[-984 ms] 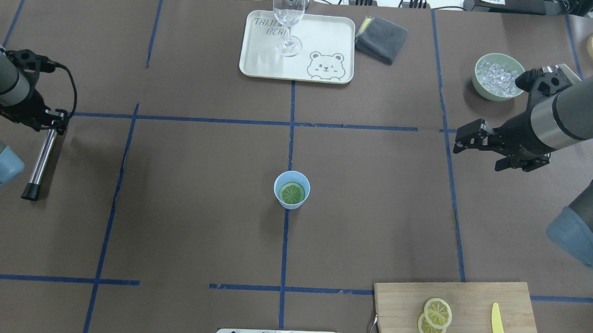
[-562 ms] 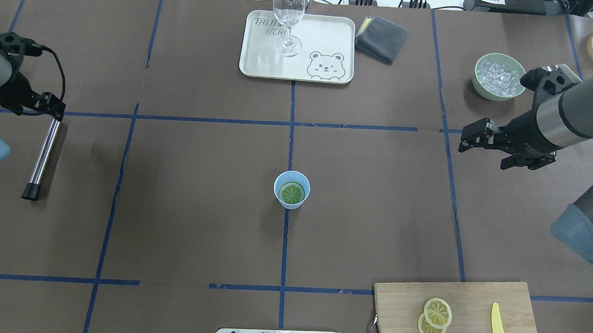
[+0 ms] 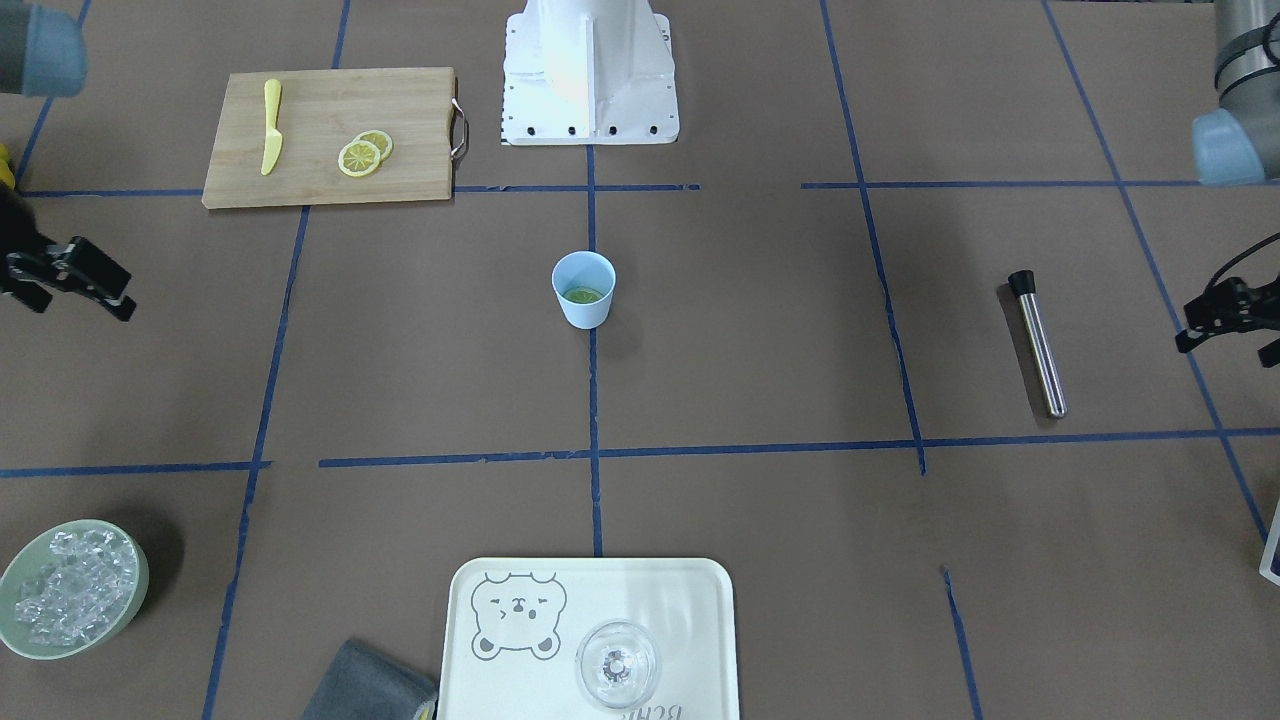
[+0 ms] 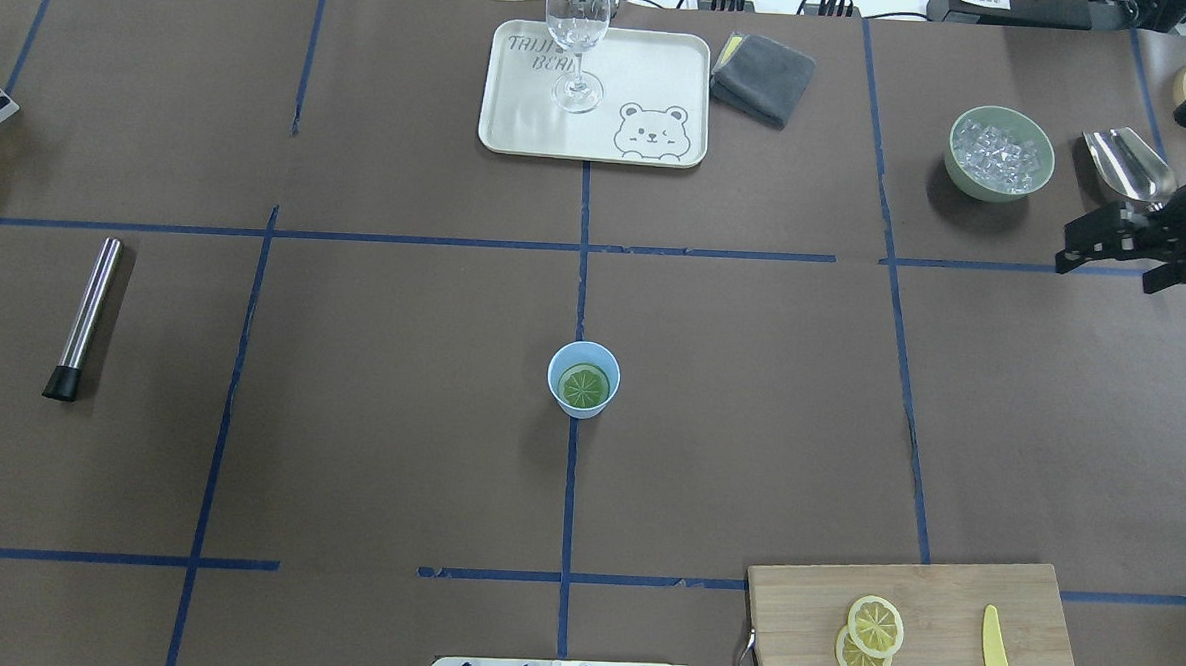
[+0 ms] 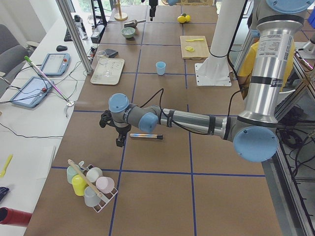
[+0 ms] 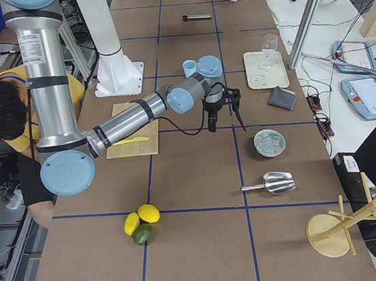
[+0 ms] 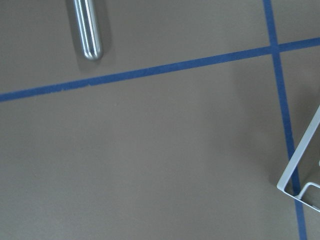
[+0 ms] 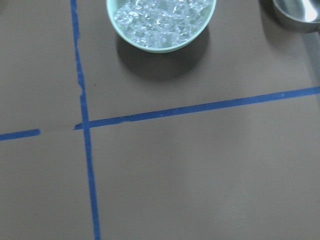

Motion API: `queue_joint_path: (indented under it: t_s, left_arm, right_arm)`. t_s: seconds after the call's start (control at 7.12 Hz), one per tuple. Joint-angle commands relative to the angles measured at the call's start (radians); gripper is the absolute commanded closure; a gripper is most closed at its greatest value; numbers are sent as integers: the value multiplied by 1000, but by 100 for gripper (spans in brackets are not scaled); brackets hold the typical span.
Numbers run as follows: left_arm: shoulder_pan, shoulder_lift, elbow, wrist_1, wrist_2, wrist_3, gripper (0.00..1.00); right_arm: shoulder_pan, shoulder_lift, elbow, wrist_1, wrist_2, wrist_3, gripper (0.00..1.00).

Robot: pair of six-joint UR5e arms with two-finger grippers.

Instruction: Squeeze lemon into cup

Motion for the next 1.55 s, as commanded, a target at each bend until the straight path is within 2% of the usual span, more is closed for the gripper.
queue_joint_path:
  t_s: [0.0, 0.14, 0.28, 0.42, 0.56, 0.84, 1.41]
  left_arm:
    - [-102, 23, 0, 52, -27, 118, 0]
    - [-138, 19, -21, 173, -25, 159, 0]
    - [-149, 20, -29, 224, -27, 193, 0]
    - [-164, 5, -46, 378, -25, 185, 0]
    - [-169, 18, -52, 404, -21, 201, 0]
    - [-167, 57, -87, 383, 50, 183, 0]
    - [-162, 43, -77, 358, 48, 201, 0]
  right_arm:
    - [173, -3, -70, -156, 44, -385, 0]
    - [231, 3, -98, -231, 44, -536, 0]
    - [276, 0, -139, -248, 47, -635, 0]
    - [281, 0, -180, -244, 70, -683, 0]
    - [281, 0, -184, -242, 74, -683, 0]
    - [281, 0, -187, -238, 74, -683, 0]
    - [281, -6, -181, -236, 90, -683, 0]
